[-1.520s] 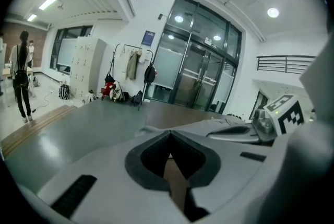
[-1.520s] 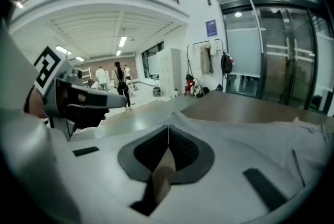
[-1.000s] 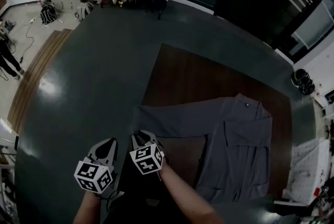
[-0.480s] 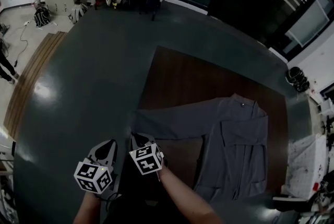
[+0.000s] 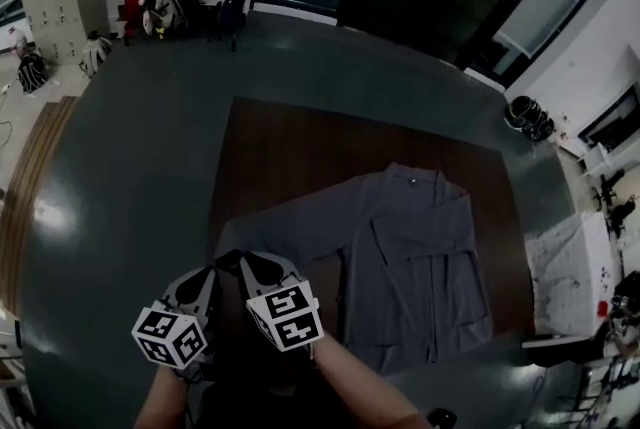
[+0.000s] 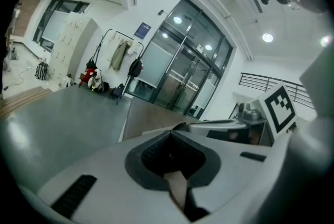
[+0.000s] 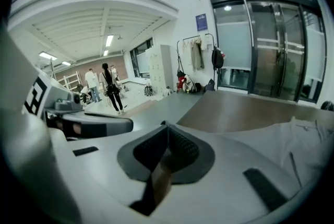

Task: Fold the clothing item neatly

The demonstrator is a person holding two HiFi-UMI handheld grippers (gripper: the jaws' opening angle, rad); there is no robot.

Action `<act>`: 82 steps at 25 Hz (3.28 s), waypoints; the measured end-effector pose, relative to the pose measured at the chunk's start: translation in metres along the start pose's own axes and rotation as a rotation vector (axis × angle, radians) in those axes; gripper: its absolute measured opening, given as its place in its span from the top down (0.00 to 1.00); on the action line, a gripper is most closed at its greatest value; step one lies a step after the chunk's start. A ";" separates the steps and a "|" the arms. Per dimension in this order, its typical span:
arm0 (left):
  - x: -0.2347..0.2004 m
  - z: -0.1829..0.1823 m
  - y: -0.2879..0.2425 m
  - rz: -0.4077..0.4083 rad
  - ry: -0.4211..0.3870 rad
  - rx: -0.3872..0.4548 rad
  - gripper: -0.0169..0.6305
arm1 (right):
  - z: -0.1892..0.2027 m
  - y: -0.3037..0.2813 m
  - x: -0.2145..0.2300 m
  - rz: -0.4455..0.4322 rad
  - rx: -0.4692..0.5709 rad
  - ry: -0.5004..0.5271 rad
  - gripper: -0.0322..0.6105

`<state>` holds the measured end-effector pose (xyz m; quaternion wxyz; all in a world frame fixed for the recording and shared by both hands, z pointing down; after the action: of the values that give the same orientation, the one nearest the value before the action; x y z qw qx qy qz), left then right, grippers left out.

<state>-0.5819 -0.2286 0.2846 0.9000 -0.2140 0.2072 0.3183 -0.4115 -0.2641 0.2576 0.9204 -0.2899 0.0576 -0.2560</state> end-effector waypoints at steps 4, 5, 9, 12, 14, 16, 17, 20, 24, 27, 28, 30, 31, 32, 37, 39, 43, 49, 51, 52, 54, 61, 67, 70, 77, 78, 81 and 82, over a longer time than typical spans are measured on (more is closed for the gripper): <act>0.030 0.001 -0.030 0.070 -0.027 -0.006 0.96 | -0.001 0.041 0.039 0.013 0.060 -0.135 0.95; 0.039 0.002 -0.037 0.081 -0.032 -0.011 0.96 | 0.000 0.052 0.050 0.022 0.075 -0.153 0.95; 0.075 0.012 -0.066 0.086 -0.038 -0.021 0.96 | 0.005 0.094 0.098 0.050 0.142 -0.191 0.94; 0.102 0.020 -0.081 0.064 -0.043 -0.015 0.96 | 0.011 0.119 0.137 0.061 0.173 -0.226 0.95; 0.122 0.024 -0.091 0.043 -0.048 -0.006 0.96 | 0.014 0.138 0.165 0.064 0.200 -0.241 0.95; 0.144 0.028 -0.103 0.019 -0.054 0.006 0.96 | 0.018 0.158 0.197 0.066 0.230 -0.255 0.95; 0.154 0.030 -0.108 0.007 -0.057 0.014 0.96 | 0.021 0.168 0.213 0.066 0.243 -0.267 0.95; 0.188 0.032 -0.124 -0.027 -0.063 0.043 0.96 | 0.028 0.198 0.264 0.074 0.265 -0.309 0.94; 0.229 0.039 -0.143 -0.043 -0.076 0.061 0.96 | 0.049 0.233 0.323 0.109 0.270 -0.374 0.95; 0.237 0.051 -0.149 -0.038 -0.064 0.043 0.96 | 0.071 0.236 0.348 0.150 0.223 -0.413 0.94; 0.238 0.054 -0.151 -0.033 -0.060 0.033 0.96 | 0.077 0.235 0.355 0.161 0.201 -0.429 0.94; 0.240 0.057 -0.155 -0.018 -0.053 0.014 0.96 | 0.086 0.233 0.364 0.183 0.166 -0.456 0.94; 0.240 0.058 -0.156 -0.010 -0.048 0.005 0.96 | 0.088 0.233 0.367 0.195 0.151 -0.461 0.94; 0.239 0.058 -0.158 -0.003 -0.043 -0.004 0.96 | 0.090 0.232 0.368 0.207 0.138 -0.462 0.95; 0.231 0.057 -0.175 0.029 -0.035 -0.016 0.96 | 0.088 0.240 0.377 0.243 0.134 -0.435 0.94; 0.232 0.056 -0.185 0.040 -0.041 -0.018 0.96 | 0.083 0.247 0.388 0.257 0.158 -0.431 0.94; 0.250 0.058 -0.201 0.060 -0.069 -0.019 0.96 | 0.083 0.268 0.424 0.300 0.195 -0.426 0.95; 0.292 0.076 -0.239 0.057 -0.071 -0.035 0.96 | 0.119 0.295 0.493 0.322 0.227 -0.503 0.94; 0.312 0.089 -0.252 0.042 -0.064 -0.049 0.96 | 0.138 0.298 0.516 0.309 0.211 -0.527 0.94; 0.321 0.096 -0.259 0.030 -0.060 -0.057 0.96 | 0.149 0.299 0.527 0.300 0.195 -0.533 0.94; 0.335 0.111 -0.273 -0.003 -0.051 -0.074 0.96 | 0.175 0.296 0.548 0.291 0.125 -0.537 0.94; 0.361 0.139 -0.301 -0.102 -0.024 -0.104 0.96 | 0.250 0.293 0.575 0.370 -0.120 -0.490 0.90; 0.377 0.151 -0.313 -0.130 -0.020 -0.112 0.96 | 0.224 0.279 0.534 0.194 -0.004 -0.062 0.89; 0.385 0.152 -0.317 -0.138 -0.021 -0.113 0.96 | 0.217 0.255 0.509 0.105 -0.050 0.176 0.84; 0.384 0.148 -0.310 -0.158 -0.020 -0.109 0.96 | 0.221 0.217 0.493 0.183 -0.198 0.467 0.88; 0.383 0.147 -0.309 -0.162 -0.018 -0.107 0.96 | 0.218 0.220 0.497 0.216 -0.181 0.453 0.94; 0.377 0.148 -0.308 -0.170 -0.009 -0.103 0.96 | 0.206 0.228 0.519 0.306 -0.124 0.366 0.94; 0.375 0.148 -0.309 -0.172 -0.006 -0.102 0.96 | 0.202 0.230 0.530 0.340 -0.110 0.346 0.94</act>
<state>-0.0754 -0.1882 0.2938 0.9124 -0.2758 0.1689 0.2508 0.1978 -0.2687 0.3178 0.9096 -0.2774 0.2759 -0.1399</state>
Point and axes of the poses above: the fingertips, and each gripper's own axes: y backward along the fingers, x to its right, z out of its underside, the point moved 10 cm from there along y, backward along the fingers, and after that the axes turned 6 degrees about z, right-handed, at the moved point
